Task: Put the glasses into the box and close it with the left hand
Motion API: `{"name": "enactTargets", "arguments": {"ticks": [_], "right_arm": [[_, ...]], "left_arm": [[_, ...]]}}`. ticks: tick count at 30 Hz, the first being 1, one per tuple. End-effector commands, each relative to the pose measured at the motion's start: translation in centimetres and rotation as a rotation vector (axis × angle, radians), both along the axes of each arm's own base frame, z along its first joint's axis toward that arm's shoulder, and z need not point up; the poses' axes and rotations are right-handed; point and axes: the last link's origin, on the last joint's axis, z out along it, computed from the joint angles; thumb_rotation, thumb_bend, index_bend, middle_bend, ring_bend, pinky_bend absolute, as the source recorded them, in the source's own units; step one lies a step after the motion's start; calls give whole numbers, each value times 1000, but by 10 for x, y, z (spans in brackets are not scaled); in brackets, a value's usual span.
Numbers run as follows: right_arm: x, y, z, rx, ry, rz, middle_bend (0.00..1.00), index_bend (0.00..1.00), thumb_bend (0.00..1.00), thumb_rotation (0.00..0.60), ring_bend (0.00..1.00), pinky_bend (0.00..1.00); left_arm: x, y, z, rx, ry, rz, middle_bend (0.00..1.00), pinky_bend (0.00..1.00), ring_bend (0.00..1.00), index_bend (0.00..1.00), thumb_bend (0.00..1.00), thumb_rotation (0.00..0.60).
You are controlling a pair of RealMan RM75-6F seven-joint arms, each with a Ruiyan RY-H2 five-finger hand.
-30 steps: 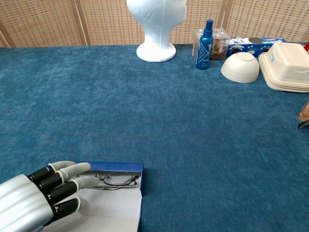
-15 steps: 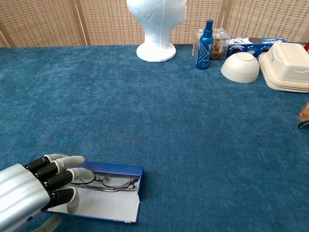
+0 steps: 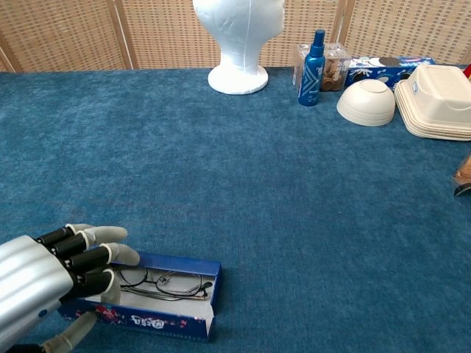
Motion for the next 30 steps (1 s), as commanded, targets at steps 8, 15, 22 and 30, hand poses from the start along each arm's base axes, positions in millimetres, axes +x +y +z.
{"name": "enactTargets", "arguments": {"ticks": [8, 15, 22, 30], "right_arm": [[-1, 1, 0, -3, -1, -2, 164, 46, 384, 591, 119, 309], [-3, 2, 2, -7, 1, -13, 164, 47, 383, 591, 118, 309], [-2, 1, 1, -7, 2, -15, 164, 47, 383, 589, 118, 309], [-3, 2, 3, -14, 2, -24, 164, 46, 381, 593, 117, 310]], "left_arm": [[2, 12, 9, 15, -85, 51, 227, 171, 129, 507, 495, 600], [-3, 26, 5, 2, -149, 151, 221, 173, 128, 499, 490, 600], [-6, 37, -3, -30, -215, 231, 218, 183, 128, 493, 486, 600], [-4, 49, -7, -37, -268, 276, 212, 189, 125, 488, 480, 600]]}}
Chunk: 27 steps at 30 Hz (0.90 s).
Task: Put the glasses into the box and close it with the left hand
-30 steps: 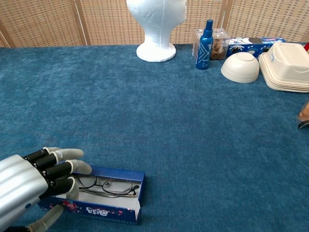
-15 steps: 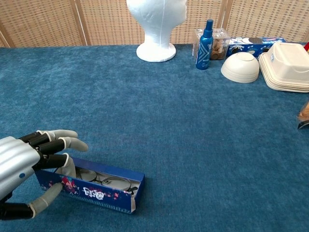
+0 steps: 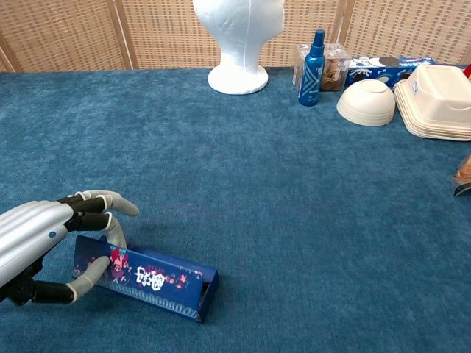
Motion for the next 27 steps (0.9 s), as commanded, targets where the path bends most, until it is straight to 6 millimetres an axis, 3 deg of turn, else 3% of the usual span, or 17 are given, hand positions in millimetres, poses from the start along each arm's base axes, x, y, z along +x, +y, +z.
{"name": "enactTargets", "arguments": {"ticks": [1, 12, 15, 20, 23, 27], "right_arm": [[0, 0, 1, -2, 0, -1, 164, 46, 381, 593, 117, 310], [-2, 4, 3, -10, -1, -14, 165, 45, 380, 592, 117, 311], [-3, 5, 4, -12, -2, -15, 164, 45, 379, 592, 117, 311], [-3, 7, 6, -18, -12, -16, 164, 43, 379, 594, 116, 312], [-3, 7, 6, -19, -14, -15, 165, 43, 378, 596, 116, 313], [-2, 7, 6, -21, -14, -12, 165, 44, 379, 596, 115, 313]], "left_arm": [[1, 5, -2, 1, -3, 8, 211, 189, 123, 488, 479, 600], [1, 20, -10, 12, 33, 21, 171, 160, 81, 437, 465, 600], [1, 23, -10, 36, 62, 6, 101, 99, 14, 307, 451, 600], [0, 26, -11, 75, 106, -9, 1, 16, 0, 79, 421, 600], [-1, 29, -11, 104, 121, -14, 0, 0, 0, 8, 416, 600], [0, 32, -9, 118, 123, -19, 0, 0, 0, 0, 415, 600]]}}
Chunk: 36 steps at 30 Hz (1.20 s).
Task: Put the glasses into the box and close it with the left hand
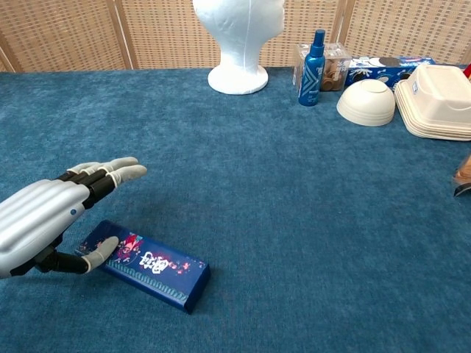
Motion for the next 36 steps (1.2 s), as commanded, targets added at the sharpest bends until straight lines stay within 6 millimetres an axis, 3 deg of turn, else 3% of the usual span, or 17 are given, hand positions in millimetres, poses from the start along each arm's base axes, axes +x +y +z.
{"name": "enactTargets", "arguments": {"ticks": [1, 7, 14, 19, 28, 36], "right_arm": [[0, 0, 0, -1, 1, 0, 165, 44, 379, 595, 115, 313], [2, -1, -1, 1, 5, 3, 165, 46, 379, 595, 115, 314], [5, -3, -3, 1, 10, 9, 165, 47, 379, 594, 115, 314], [6, -5, -6, 11, 11, 15, 165, 46, 378, 595, 115, 314], [8, -5, -7, 14, 8, 20, 165, 47, 379, 596, 115, 313], [6, -1, -4, 2, 6, 10, 165, 46, 380, 595, 115, 314]], "left_arm": [[1, 2, 2, 13, -1, -10, 0, 0, 0, 0, 414, 600], [6, 4, 14, 43, -37, -38, 0, 0, 0, 1, 406, 600], [8, -14, 35, -6, -55, -92, 0, 0, 0, 16, 398, 600], [-2, -30, 43, -60, 5, -91, 0, 0, 0, 16, 385, 600], [-15, -35, 32, -73, 129, -89, 0, 0, 0, 2, 373, 600], [-8, -27, 17, -101, 152, -88, 0, 0, 0, 0, 365, 600]]}}
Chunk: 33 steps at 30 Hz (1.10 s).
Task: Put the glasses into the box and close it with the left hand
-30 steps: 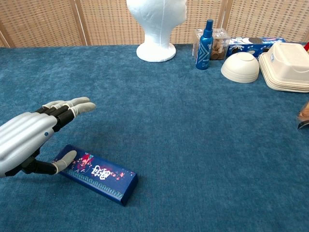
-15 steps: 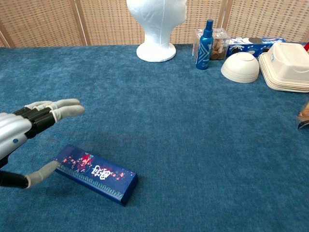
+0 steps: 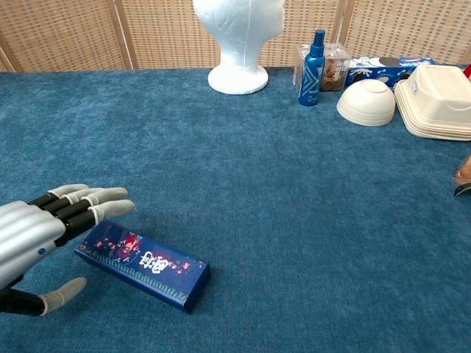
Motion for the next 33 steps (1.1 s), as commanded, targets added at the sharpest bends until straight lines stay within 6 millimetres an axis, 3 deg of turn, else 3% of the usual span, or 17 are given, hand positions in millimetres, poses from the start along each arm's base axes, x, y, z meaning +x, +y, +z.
{"name": "enactTargets", "arguments": {"ticks": [1, 9, 23, 33], "right_arm": [[-1, 1, 0, -3, 0, -4, 165, 46, 379, 595, 115, 314], [-1, 2, -1, -3, -4, -6, 165, 46, 379, 595, 115, 314], [-2, 8, 1, -17, -9, -12, 165, 47, 379, 598, 115, 314], [3, 7, 0, -16, -1, -4, 165, 47, 380, 597, 115, 314]], "left_arm": [[6, 6, -7, -2, -6, 6, 0, 0, 0, 0, 365, 600], [22, 17, -18, -11, -61, 23, 0, 0, 0, 2, 365, 600], [47, 61, -39, 39, -104, 77, 0, 0, 0, 11, 361, 600], [55, 84, -36, 54, -144, 76, 0, 0, 0, 16, 360, 600]]}}
